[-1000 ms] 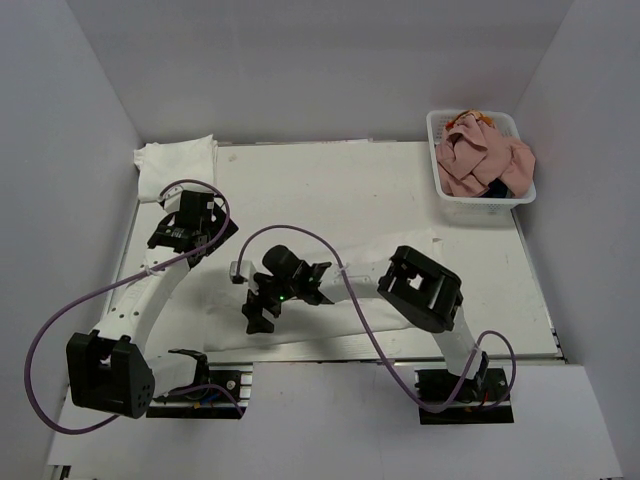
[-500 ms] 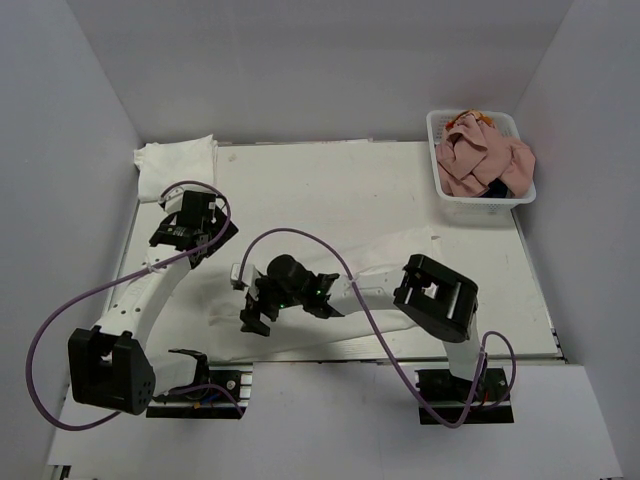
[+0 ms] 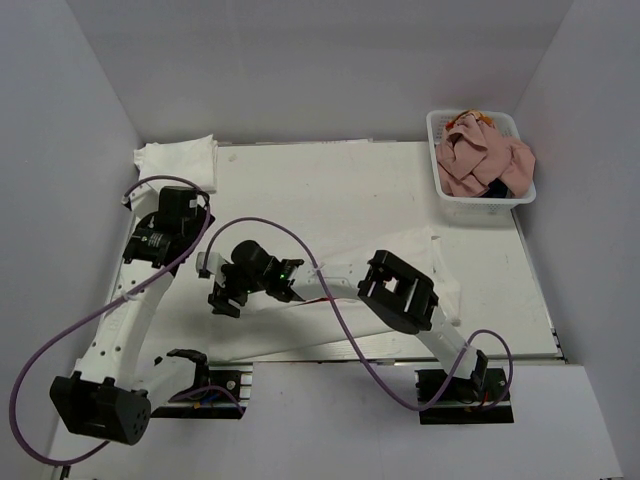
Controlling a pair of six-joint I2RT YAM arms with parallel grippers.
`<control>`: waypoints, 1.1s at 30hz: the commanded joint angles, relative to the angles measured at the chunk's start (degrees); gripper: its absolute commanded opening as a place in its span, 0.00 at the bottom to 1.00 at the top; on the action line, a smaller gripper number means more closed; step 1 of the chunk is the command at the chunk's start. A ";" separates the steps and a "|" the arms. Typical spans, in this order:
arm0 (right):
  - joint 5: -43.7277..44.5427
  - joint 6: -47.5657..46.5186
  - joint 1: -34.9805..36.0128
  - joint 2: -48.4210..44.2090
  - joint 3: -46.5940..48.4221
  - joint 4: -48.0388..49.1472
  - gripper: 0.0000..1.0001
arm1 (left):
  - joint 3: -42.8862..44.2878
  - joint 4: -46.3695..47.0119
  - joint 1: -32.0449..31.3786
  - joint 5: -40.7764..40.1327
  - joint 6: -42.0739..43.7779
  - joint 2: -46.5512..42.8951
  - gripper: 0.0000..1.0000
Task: Fold and stack the t-shirts
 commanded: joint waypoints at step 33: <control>32.14 -7.03 7.97 -8.19 0.87 -5.86 0.00 | 1.09 -2.56 0.15 -2.26 -1.36 -3.20 0.99</control>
